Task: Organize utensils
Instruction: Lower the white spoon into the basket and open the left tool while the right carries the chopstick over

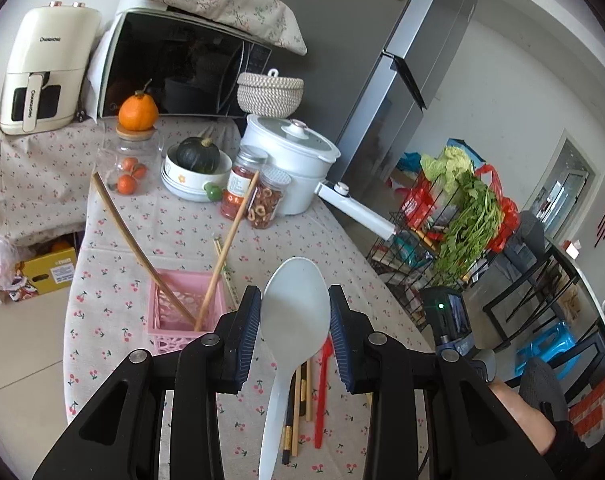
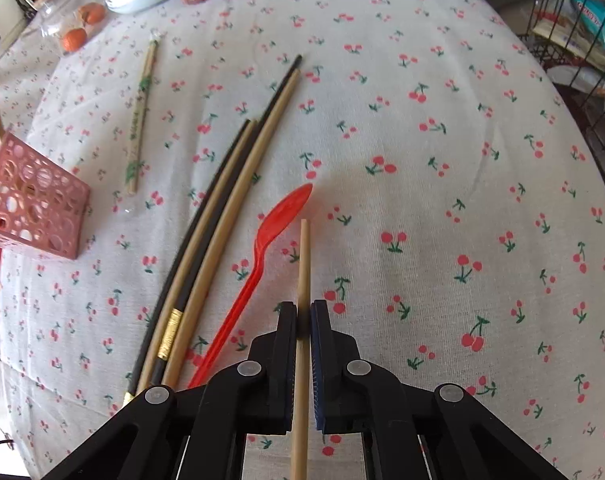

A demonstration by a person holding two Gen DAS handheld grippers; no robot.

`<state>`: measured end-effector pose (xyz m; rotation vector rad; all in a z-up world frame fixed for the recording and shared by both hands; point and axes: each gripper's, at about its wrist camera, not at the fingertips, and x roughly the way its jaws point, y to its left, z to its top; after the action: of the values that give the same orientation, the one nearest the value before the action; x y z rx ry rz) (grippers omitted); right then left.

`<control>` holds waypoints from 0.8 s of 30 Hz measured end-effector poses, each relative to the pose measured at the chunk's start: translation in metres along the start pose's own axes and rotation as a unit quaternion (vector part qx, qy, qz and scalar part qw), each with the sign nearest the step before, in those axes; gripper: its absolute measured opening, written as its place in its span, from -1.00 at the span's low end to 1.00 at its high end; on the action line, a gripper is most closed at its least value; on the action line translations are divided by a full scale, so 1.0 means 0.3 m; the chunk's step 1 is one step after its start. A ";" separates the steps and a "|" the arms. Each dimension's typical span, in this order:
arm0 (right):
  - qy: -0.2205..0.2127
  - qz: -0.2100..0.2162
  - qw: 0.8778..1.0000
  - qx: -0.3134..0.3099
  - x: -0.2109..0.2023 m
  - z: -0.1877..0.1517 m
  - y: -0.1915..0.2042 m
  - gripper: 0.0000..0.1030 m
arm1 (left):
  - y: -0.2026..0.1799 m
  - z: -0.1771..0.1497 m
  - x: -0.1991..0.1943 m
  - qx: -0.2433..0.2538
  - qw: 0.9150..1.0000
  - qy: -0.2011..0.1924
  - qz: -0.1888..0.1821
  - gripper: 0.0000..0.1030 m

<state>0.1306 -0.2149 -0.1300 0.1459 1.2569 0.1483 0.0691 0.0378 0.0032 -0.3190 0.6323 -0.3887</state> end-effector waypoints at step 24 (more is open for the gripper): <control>-0.306 0.098 0.946 -0.047 -0.463 0.086 0.132 -0.92 | 0.112 0.122 0.211 0.046 0.974 -0.187 0.122 -0.30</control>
<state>0.1120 -0.2035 0.0149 0.2152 0.6118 0.3074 0.1473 0.0455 -0.0145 -0.2149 0.2769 -0.1144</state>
